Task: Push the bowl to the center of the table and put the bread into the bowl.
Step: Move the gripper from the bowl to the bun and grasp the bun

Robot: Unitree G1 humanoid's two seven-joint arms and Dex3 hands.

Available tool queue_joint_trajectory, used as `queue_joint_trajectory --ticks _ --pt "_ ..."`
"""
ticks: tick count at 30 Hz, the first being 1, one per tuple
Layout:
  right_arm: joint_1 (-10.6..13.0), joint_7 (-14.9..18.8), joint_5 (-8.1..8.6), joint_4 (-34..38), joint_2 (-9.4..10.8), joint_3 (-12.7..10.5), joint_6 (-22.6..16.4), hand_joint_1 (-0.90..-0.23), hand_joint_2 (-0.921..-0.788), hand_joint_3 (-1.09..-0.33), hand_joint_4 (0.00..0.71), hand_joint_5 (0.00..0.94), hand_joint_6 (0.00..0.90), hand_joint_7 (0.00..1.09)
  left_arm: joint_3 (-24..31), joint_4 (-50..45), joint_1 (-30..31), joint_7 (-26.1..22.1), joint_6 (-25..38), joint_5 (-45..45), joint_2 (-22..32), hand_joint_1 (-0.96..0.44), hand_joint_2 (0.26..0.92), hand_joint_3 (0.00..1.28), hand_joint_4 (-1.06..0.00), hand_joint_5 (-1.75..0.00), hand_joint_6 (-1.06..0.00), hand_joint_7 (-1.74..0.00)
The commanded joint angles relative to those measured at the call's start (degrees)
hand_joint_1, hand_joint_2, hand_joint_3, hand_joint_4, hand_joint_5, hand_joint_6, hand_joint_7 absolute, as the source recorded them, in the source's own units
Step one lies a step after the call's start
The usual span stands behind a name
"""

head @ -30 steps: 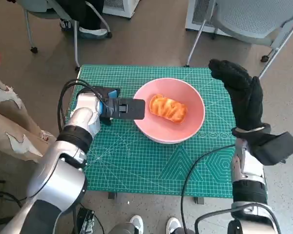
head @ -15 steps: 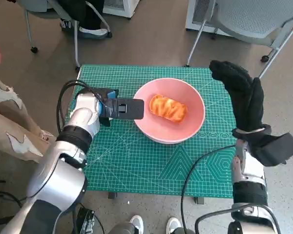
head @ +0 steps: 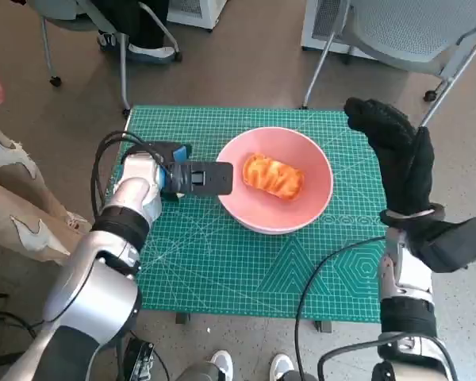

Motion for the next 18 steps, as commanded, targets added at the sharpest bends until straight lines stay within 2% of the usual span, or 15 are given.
queue_joint_trajectory --ticks 1,2,4,9,11,13,15,18 --pt "1.58 0.52 0.09 -0.1 -0.34 0.13 1.17 -0.661 -0.921 -0.857 0.165 0.004 0.004 0.48 -1.12 -0.14 2.07 3.51 -0.72 1.16 0.08 0.38 0.66 0.46 -0.76 -1.18 -0.57 -0.52" --pt "1.6 0.56 0.16 -0.12 -0.37 0.13 1.19 -0.661 -0.921 -0.857 0.165 0.003 0.004 0.48 -1.21 -0.11 2.12 3.59 -0.78 1.16 0.11 0.38 0.706 0.39 -0.77 -1.17 -0.56 -0.59" --pt "1.6 0.64 0.29 -0.09 -0.43 0.1 1.24 -0.661 -0.921 -0.857 0.164 0.003 0.004 0.48 -1.29 -0.01 2.18 3.31 -0.88 1.03 0.16 0.39 0.733 0.34 -0.77 -1.17 -0.57 -0.63" --pt "1.73 0.87 0.54 -0.09 -0.52 -0.01 1.27 -0.663 -0.921 -0.856 0.165 0.003 0.005 0.48 -1.09 0.16 2.23 2.28 -1.04 0.49 0.21 0.39 0.76 0.3 -0.77 -1.16 -0.56 -0.66" --pt "1.75 0.94 0.61 -0.13 -0.52 -0.05 1.35 -0.664 -0.921 -0.856 0.165 0.003 0.005 0.48 -0.88 0.19 2.33 2.03 -1.14 0.24 0.24 0.39 0.764 0.29 -0.77 -1.17 -0.59 -0.68" --pt "1.79 0.97 0.66 -0.2 -0.52 -0.07 1.41 -0.666 -0.921 -0.855 0.165 0.003 0.005 0.48 -0.56 0.17 2.46 2.02 -1.23 -0.1 0.28 0.2 0.796 0.25 -0.73 -1.16 -0.63 -0.91" --pt "1.87 0.96 0.67 -0.34 -0.5 -0.05 1.43 -0.67 -0.921 -0.854 0.165 0.003 0.005 0.48 -0.34 0.14 2.61 2.23 -1.36 -0.31 0.35 0.08 0.846 0.17 -0.75 -1.2 -0.65 -0.96" --pt "1.93 0.88 0.6 -0.44 -0.45 0.0 1.45 -0.672 -0.921 -0.854 0.165 0.003 0.006 0.48 -0.2 0.09 2.8 2.49 -1.7 -0.45 0.47 0.04 0.861 0.13 -0.77 -1.2 -0.67 -0.96"
